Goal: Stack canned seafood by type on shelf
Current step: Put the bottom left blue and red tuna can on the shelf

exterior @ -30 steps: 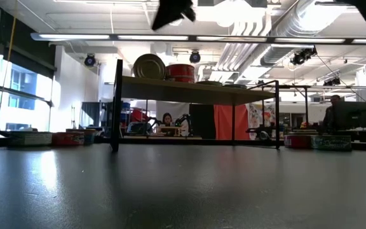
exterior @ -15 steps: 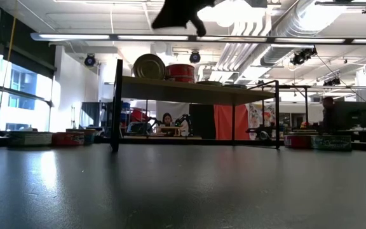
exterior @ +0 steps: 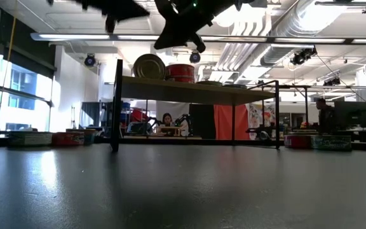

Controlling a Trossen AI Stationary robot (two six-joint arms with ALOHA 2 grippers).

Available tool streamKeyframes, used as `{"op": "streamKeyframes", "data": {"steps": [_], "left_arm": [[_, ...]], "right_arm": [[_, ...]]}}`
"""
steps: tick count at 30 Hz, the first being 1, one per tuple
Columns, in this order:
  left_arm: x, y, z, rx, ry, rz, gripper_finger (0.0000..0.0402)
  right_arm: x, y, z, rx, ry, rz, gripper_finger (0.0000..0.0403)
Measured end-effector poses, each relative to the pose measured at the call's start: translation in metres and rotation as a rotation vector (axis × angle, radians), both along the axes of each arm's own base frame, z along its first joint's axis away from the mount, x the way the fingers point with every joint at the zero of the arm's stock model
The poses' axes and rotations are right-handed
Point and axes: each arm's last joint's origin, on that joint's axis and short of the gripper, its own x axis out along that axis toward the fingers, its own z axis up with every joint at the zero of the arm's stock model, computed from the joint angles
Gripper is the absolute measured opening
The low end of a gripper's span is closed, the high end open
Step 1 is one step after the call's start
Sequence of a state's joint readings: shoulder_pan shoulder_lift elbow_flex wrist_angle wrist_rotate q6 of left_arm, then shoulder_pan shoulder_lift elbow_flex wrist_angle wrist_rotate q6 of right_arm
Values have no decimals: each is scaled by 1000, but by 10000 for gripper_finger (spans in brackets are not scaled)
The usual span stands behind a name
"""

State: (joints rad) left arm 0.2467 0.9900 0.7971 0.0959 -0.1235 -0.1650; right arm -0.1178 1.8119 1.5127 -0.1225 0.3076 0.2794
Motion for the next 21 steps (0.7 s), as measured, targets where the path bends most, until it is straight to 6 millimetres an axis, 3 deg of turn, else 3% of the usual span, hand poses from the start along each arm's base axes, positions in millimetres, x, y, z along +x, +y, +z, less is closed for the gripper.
{"op": "streamKeyframes", "data": {"steps": [4,8,15,21], "left_arm": [[-15,18,-9,-67,-116,89,0],[-20,43,-27,-140,10,181,0],[-10,80,-68,-319,173,124,0],[2,88,-85,-364,210,61,0]], "right_arm": [[1,9,0,-12,8,28,0],[2,18,-1,-11,19,55,0],[2,17,1,-29,-6,14,0],[2,15,1,-13,-17,-13,0]]}}
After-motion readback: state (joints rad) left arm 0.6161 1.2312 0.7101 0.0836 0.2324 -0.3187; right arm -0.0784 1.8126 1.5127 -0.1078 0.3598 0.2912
